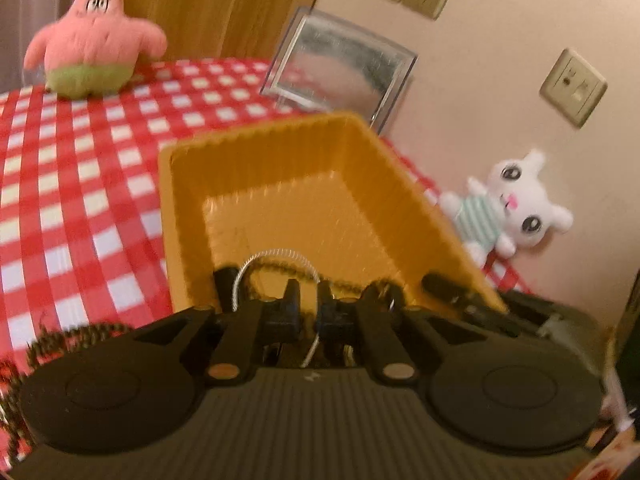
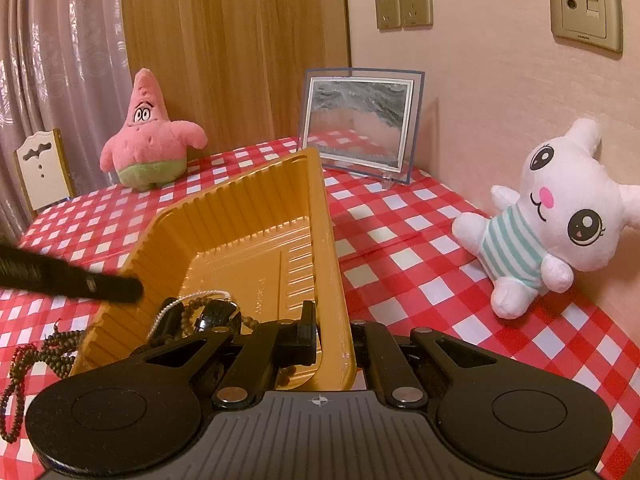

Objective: Organize jewelry

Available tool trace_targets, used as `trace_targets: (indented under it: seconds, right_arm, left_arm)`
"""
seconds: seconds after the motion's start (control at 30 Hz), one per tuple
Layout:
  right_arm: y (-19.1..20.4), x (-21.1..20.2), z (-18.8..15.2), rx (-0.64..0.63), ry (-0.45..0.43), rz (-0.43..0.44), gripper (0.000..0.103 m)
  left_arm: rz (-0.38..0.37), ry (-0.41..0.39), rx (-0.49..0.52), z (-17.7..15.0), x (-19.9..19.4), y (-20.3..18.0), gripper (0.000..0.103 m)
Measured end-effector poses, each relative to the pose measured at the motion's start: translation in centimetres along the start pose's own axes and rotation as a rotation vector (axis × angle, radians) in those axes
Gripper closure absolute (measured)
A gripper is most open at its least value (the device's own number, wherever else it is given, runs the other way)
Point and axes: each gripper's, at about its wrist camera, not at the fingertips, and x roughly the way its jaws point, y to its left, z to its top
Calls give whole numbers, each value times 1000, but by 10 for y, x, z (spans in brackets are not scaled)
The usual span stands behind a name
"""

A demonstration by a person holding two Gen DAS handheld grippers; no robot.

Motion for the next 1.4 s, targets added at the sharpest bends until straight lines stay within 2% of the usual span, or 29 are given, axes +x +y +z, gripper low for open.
trace_targets:
  seconds: [0.07, 0.1, 0.2, 0.27, 0.4, 0.53, 0.73, 0.87, 1.13, 1.4]
  right_arm:
    - [0, 0, 0, 1, 1, 0, 98]
    - [0, 0, 0, 1, 1, 0, 98]
    - [-1, 0, -2, 2, 5, -1, 98]
    - [-1, 1, -2, 3, 7, -2, 98]
    - [-1, 1, -2, 4, 8, -3, 98]
    - [-1, 1, -2, 5, 9, -3, 98]
    - [-1, 1, -2, 4, 10, -7, 98]
    - [-2, 1, -2, 2, 9, -8, 98]
    - [2, 3, 3, -14, -7, -15, 98]
    - [13, 6, 7, -35, -19, -21, 98]
  left_arm:
    - [3, 12, 2, -5, 1, 1, 83]
    - [3, 12, -3, -8, 0, 2, 81]
    - [-8, -11, -23, -12, -12, 3, 80]
    - [10, -27, -20, -14, -22, 4, 79]
    - [78, -71, -11, -23, -48, 15, 79]
    - [186, -101, -41, -38, -75, 39, 79]
    - [329, -98, -146, -62, -106, 86, 79]
    - [406, -90, -177, -76, -119, 111, 80]
    - [473, -59, -192, -87, -115, 141, 80]
    - [469, -22, -176, -83, -91, 160, 81]
